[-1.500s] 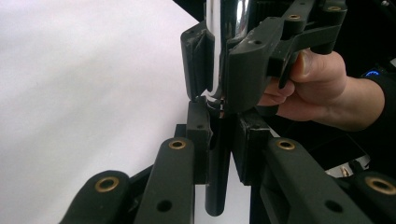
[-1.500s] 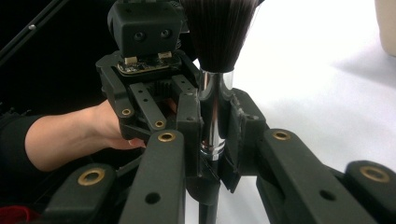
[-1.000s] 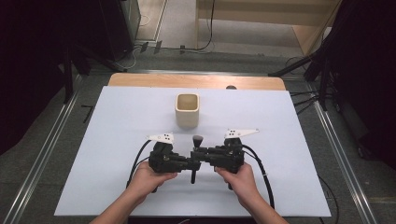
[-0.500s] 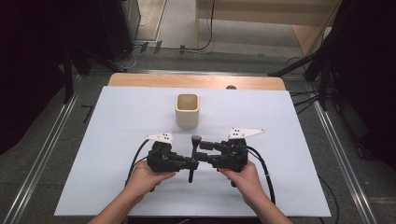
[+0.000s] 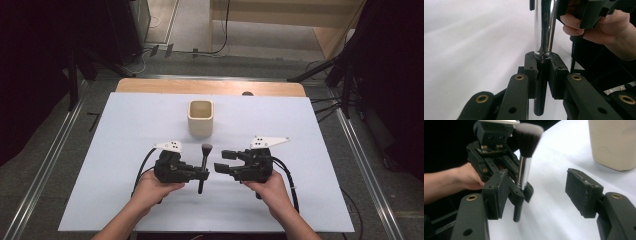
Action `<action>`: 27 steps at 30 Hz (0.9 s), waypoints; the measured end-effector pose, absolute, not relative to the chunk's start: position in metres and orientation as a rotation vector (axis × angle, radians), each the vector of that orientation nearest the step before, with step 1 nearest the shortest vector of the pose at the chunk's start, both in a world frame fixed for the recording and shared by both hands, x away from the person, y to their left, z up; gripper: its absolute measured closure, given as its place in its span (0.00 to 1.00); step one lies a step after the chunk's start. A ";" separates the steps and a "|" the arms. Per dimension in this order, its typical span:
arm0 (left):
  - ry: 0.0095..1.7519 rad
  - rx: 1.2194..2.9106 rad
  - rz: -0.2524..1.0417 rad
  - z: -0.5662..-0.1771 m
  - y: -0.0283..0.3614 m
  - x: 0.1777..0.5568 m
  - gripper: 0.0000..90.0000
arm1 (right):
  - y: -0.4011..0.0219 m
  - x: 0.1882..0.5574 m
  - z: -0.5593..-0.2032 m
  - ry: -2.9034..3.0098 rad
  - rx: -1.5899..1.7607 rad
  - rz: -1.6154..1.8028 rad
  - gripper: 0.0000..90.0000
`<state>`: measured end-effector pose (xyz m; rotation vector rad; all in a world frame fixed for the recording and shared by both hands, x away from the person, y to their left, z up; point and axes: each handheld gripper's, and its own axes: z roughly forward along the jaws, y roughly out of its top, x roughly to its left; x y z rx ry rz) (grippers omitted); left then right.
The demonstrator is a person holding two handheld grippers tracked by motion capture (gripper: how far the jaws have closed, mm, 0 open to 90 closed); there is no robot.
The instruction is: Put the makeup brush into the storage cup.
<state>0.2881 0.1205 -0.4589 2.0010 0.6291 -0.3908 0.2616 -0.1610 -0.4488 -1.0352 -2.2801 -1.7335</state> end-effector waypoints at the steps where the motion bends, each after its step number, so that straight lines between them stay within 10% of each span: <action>1: 0.634 2.000 -0.390 -0.459 0.121 0.288 0.88 | -0.162 0.262 -0.449 -2.295 -1.037 -1.731 0.40; 27: 0.656 2.003 -0.329 -0.455 0.126 0.290 0.88 | -0.187 0.256 -0.454 -2.543 -1.050 -1.639 0.30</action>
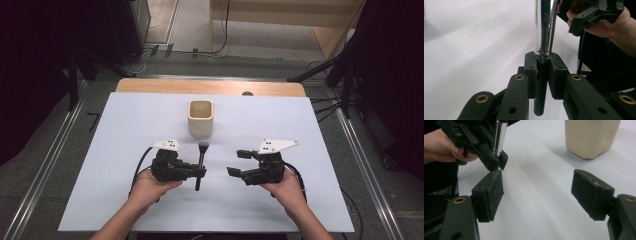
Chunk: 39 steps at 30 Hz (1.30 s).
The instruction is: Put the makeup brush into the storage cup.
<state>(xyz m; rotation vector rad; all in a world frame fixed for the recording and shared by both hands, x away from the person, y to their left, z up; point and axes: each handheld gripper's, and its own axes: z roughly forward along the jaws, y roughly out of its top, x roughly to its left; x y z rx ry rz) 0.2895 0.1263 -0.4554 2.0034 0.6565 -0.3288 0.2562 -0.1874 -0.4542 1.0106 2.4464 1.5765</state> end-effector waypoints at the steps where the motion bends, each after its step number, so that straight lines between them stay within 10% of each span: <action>1: 0.659 1.999 -0.330 -0.455 0.126 0.290 0.88 | -0.189 0.256 -0.454 2.446 1.004 1.570 0.30; 39: 0.677 2.002 -0.258 -0.449 0.135 0.293 0.88 | -0.253 0.221 -0.478 2.403 1.076 1.439 0.26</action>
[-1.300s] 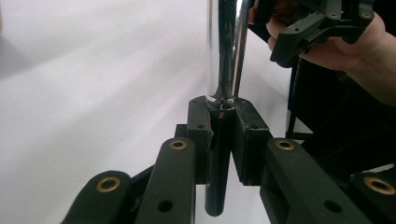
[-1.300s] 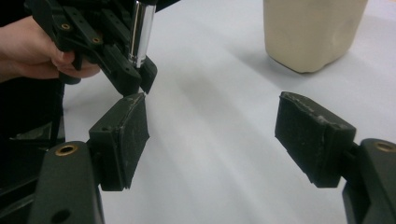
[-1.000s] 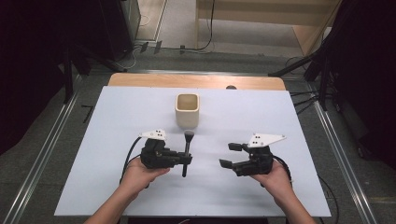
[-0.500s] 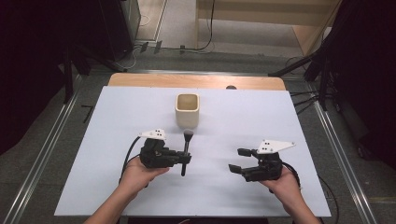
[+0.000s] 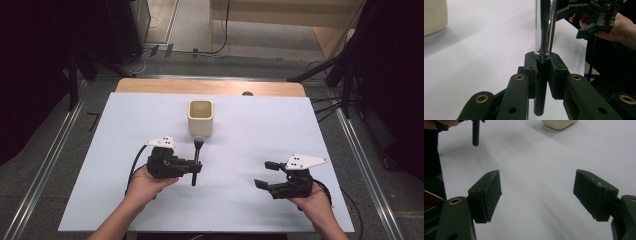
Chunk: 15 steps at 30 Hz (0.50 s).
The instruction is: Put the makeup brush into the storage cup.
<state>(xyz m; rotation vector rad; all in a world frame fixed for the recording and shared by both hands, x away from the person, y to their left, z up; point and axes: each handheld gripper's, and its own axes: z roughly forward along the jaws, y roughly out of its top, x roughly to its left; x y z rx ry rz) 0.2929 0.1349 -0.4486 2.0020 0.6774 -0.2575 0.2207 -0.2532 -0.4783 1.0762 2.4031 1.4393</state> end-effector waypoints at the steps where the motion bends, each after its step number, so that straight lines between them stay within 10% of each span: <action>1: 0.678 2.001 -0.257 -0.448 0.135 0.293 0.88 | -0.255 0.220 -0.479 2.398 1.084 1.431 0.26; 15: 0.681 2.004 -0.229 -0.445 0.136 0.295 0.88 | -0.253 0.225 -0.483 2.404 1.141 1.352 0.23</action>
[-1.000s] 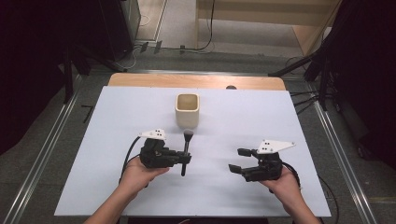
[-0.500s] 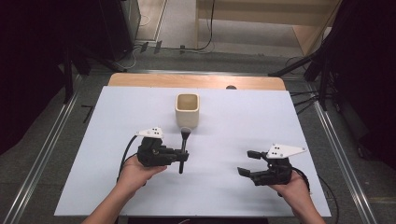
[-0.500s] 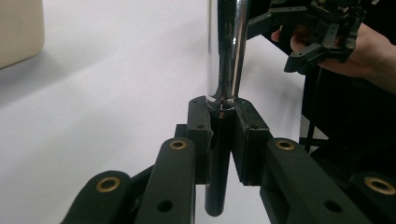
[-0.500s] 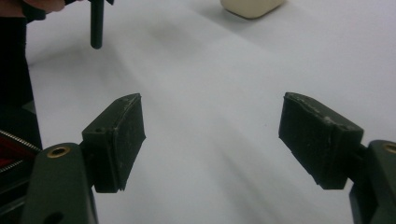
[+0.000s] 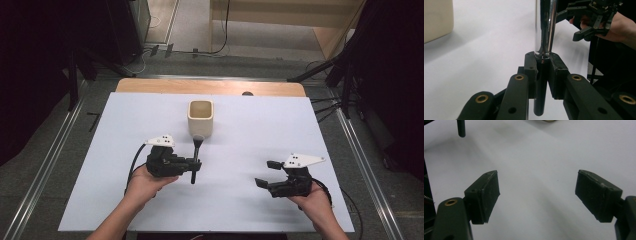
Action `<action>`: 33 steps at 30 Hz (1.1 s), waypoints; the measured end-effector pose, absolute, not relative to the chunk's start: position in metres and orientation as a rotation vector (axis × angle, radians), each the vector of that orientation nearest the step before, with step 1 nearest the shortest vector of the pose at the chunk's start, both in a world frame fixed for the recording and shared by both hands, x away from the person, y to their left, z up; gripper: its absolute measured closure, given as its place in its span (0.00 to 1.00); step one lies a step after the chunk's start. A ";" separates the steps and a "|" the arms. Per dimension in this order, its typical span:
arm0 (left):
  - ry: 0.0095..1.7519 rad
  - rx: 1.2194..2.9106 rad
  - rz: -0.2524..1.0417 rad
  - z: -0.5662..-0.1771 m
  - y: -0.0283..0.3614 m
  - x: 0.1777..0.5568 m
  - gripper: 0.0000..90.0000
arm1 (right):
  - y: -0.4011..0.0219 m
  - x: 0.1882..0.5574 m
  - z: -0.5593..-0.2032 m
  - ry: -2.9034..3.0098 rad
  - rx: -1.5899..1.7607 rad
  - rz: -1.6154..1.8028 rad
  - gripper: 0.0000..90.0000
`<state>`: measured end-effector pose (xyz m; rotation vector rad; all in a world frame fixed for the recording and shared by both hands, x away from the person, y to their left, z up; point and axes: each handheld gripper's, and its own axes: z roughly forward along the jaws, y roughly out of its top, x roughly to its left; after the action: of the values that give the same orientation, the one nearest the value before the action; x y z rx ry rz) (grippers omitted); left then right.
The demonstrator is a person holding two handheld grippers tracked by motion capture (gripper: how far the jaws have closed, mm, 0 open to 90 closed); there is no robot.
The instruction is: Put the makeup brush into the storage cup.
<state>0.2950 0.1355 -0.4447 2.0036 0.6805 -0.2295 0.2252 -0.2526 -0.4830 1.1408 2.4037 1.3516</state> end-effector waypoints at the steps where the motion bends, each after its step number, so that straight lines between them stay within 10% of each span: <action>1: 0.682 2.005 -0.224 -0.444 0.136 0.295 0.88 | -0.253 0.225 -0.483 2.404 1.141 1.346 0.23; 33: 0.751 1.970 -0.097 -0.407 0.134 0.322 0.88 | -0.248 0.217 -0.480 2.351 1.009 1.438 0.23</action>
<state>0.3222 0.1343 -0.4068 1.9700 0.7510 -0.0971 0.2174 -0.2483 -0.4797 1.0093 2.3506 1.4380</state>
